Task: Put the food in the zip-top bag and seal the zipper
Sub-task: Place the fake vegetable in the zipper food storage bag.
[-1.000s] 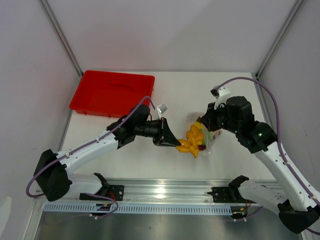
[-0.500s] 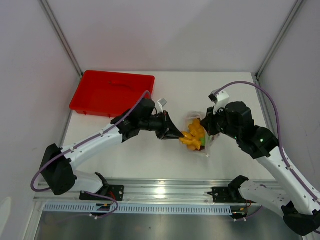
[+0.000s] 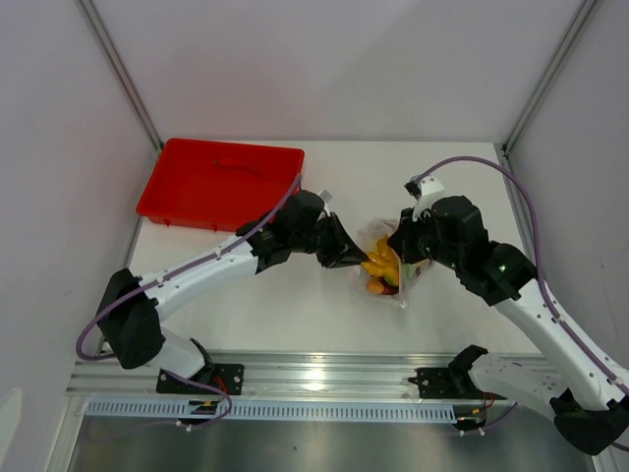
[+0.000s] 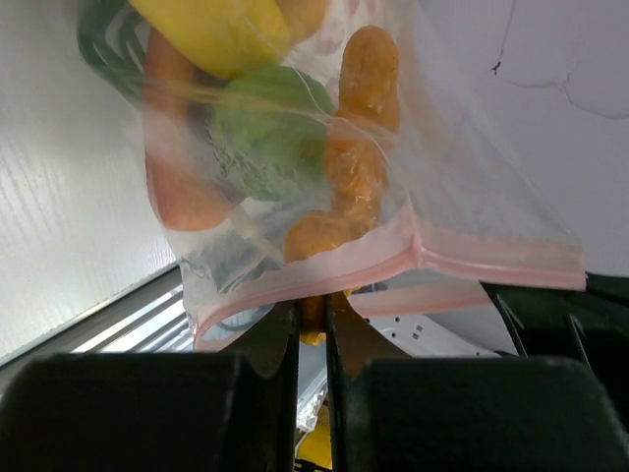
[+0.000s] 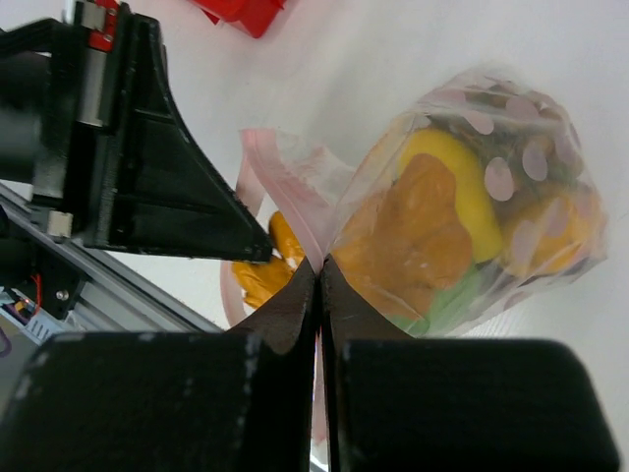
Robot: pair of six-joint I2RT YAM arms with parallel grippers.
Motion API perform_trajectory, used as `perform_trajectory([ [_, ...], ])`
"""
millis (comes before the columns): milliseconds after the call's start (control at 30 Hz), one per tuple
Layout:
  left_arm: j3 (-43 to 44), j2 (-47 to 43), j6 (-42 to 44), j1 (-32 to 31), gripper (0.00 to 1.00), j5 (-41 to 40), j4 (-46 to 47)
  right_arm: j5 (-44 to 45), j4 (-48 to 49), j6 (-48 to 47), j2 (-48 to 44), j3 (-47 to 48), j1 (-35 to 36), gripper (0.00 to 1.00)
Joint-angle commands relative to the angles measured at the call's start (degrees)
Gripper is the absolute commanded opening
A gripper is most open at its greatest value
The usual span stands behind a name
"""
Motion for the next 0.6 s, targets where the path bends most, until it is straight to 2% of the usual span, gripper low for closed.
perform_trajectory([
  [0,3.48,2.00,-2.74,-1.36,0.01,-2.70,3.22,-2.18,3.27,4.16,0.37,3.44,0.30,0.00],
  [167,4.98,4.73,-3.97,-2.33,0.01,-4.28,4.63,-3.15,2.48,7.24,1.51,4.76,0.30,0.00],
  [400,2.25,5.97,-8.01,-2.33,0.01,-6.30,9.38,-4.56,2.65,10.14,2.30,4.49,0.21,0.00],
  [467,2.43,6.49,-7.93,-2.24,0.16,-6.30,9.64,-4.12,2.48,10.05,2.04,4.32,0.39,0.00],
  [500,2.52,6.58,-7.23,-2.16,0.30,-5.43,10.17,-3.85,2.48,9.79,1.86,4.23,0.30,0.00],
  [567,2.78,6.76,-6.00,-2.15,0.41,-4.64,11.57,-2.80,1.95,9.53,1.69,4.14,0.39,0.00],
])
